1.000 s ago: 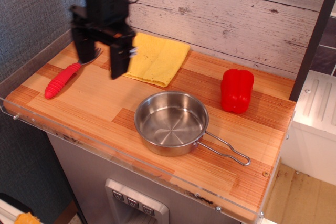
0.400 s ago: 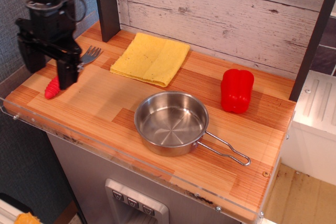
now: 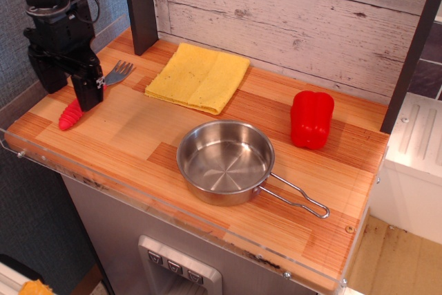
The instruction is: PICK UP THE SPOON ANDPUT ON THE TOWEL
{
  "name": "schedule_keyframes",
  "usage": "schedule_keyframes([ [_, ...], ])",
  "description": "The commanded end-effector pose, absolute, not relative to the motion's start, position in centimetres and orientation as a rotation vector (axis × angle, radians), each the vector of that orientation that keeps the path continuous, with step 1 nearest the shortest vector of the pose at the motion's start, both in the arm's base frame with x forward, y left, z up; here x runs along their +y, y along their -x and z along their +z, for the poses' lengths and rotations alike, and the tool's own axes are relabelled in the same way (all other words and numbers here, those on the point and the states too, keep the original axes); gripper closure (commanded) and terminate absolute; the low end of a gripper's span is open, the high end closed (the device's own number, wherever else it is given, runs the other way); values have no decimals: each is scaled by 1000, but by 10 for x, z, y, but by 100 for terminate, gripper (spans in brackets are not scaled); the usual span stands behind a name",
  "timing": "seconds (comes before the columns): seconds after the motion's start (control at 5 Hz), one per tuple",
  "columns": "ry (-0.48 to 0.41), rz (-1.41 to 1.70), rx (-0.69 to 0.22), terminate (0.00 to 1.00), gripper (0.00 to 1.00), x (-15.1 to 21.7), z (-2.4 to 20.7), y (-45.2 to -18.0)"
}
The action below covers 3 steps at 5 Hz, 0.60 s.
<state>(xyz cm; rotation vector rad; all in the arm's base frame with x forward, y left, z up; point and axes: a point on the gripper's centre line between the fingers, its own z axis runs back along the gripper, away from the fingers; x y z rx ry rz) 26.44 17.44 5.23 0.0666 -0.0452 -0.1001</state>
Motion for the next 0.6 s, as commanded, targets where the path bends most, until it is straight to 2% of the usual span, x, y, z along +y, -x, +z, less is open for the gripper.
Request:
schedule_keyframes([
  [0.0, -112, -90, -75, 0, 0, 189, 50, -273],
  [0.4, -199, -15, -13, 0, 0, 203, 36, -267],
])
